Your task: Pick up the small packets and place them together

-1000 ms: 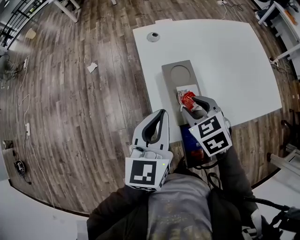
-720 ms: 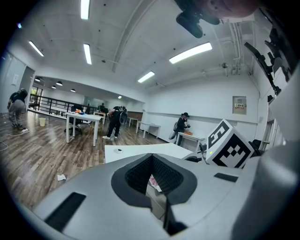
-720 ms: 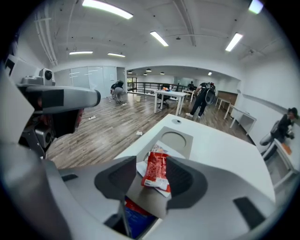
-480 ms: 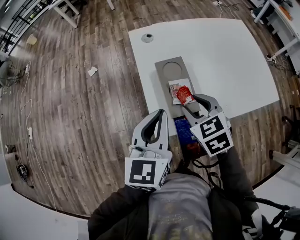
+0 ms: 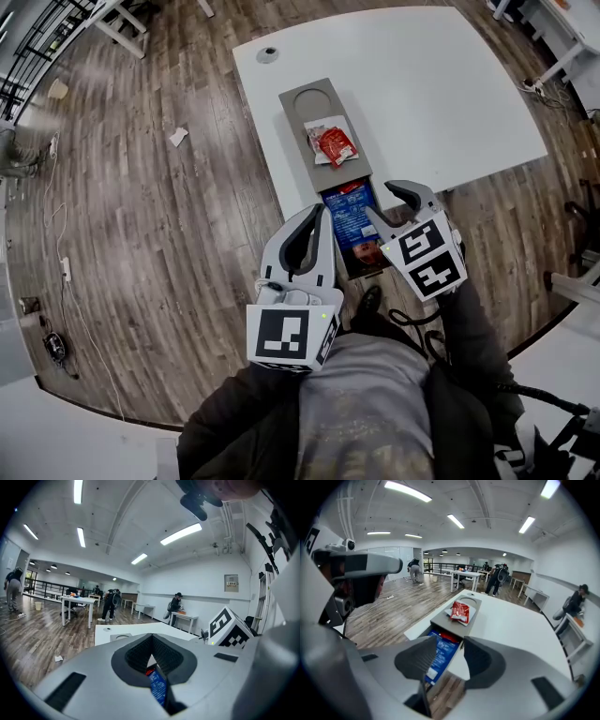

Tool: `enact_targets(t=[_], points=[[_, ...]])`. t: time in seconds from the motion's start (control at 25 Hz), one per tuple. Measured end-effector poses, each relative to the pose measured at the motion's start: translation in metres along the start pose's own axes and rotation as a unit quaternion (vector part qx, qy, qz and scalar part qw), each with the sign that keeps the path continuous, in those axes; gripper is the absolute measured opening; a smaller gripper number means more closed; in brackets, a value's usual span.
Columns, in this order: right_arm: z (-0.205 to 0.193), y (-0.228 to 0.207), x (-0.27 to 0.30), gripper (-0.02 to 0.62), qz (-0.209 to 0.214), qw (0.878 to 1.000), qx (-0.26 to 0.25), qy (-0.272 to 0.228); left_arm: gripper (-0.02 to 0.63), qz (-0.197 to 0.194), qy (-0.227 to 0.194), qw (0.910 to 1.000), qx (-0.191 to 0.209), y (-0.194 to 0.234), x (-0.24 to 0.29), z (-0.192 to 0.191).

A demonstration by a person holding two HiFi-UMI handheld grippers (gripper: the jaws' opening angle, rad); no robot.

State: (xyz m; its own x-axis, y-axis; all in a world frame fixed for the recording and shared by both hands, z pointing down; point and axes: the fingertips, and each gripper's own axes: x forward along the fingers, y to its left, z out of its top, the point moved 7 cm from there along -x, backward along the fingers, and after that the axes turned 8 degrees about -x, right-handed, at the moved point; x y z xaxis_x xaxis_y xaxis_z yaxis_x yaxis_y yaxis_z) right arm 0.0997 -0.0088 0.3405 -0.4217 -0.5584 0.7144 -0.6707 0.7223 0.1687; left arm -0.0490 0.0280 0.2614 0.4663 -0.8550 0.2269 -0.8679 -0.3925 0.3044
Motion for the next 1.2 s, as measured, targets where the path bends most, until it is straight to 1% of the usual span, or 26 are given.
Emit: enact_targets(t=[0.24, 0.48, 0.68, 0.84, 1.0, 1.2], points=[[-0.022, 0.024, -0.007, 0.186, 0.029, 0.999, -0.016, 0.014, 0.0, -0.008, -0.001, 1.0, 0.0, -0.021, -0.007, -0.009], [-0.021, 0.036, -0.003, 0.186, 0.05, 0.998, -0.043, 0.02, 0.001, -0.003, -0.002, 1.0, -0.002, -0.021, -0.008, -0.008], [-0.012, 0.039, 0.013, 0.184, 0.038, 0.996, -0.074, 0.027, 0.002, 0.009, -0.002, 0.9999, -0.005, -0.007, -0.006, -0.006], [-0.004, 0.039, 0.033, 0.184, 0.032, 0.993, -0.103, 0.044, 0.0, 0.021, 0.001, 0.9997, -0.009, 0.011, -0.002, -0.005], [0.001, 0.038, 0.052, 0.184, 0.034, 0.992, -0.106, 0.057, 0.002, 0.031, 0.009, 0.9993, -0.017, 0.029, 0.003, -0.006], [0.005, 0.036, 0.071, 0.184, 0.015, 0.99, -0.117, 0.077, 0.002, 0.041, 0.017, 0.9987, -0.026, 0.049, 0.008, -0.009]])
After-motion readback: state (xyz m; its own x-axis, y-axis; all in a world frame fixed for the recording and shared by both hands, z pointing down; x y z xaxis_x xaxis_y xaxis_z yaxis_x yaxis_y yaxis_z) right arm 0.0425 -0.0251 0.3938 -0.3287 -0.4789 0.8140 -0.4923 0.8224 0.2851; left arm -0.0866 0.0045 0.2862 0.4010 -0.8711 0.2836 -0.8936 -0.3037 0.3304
